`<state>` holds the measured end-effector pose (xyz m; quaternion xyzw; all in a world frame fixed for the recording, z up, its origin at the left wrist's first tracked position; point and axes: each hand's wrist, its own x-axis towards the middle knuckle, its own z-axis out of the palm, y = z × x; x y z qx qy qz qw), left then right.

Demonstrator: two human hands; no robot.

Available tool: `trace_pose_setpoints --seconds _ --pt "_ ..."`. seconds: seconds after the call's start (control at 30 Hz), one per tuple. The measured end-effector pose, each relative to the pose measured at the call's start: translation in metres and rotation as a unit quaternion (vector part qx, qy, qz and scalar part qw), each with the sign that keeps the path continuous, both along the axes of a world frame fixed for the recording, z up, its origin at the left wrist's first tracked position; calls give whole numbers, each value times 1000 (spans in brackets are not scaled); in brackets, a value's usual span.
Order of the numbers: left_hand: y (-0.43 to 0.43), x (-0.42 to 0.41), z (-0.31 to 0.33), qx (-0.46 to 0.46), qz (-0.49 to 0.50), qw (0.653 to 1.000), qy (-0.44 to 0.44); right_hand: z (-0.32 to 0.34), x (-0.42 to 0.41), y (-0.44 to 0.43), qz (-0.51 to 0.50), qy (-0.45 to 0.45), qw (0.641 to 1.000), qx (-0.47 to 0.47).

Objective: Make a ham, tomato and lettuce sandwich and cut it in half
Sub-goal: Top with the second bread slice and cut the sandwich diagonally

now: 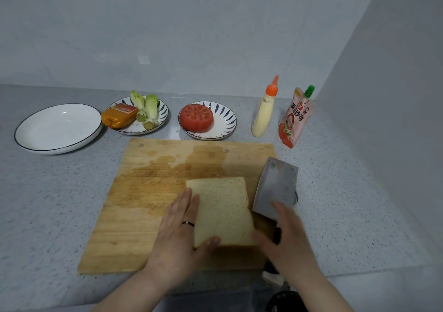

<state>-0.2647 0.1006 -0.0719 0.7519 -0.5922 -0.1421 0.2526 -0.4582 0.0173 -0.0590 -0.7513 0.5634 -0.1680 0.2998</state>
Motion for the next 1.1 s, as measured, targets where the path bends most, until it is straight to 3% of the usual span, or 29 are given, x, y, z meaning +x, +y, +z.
trace_pose_setpoints --seconds 0.03,0.1,0.2,0.43,0.73,0.93,1.1 --pt "-1 0 1 1 2 1000 -3 1 -7 -2 -74 -24 997 -15" --pt "-2 -2 1 -1 8 1000 -13 2 -15 -5 -156 29 987 -6" --pt "-5 -3 2 2 19 1000 -24 0 -18 -11 -136 153 975 90" --pt "-9 -1 2 7 25 999 -35 10 1 -21 -98 208 964 132" --pt "-5 9 2 -12 12 999 37 26 -20 -20 -168 -14 970 174" --pt "-5 8 5 1 20 998 59 32 -30 -6 -201 -190 930 241" --pt "-4 9 4 8 24 997 75 39 -33 1 -146 -199 952 181"
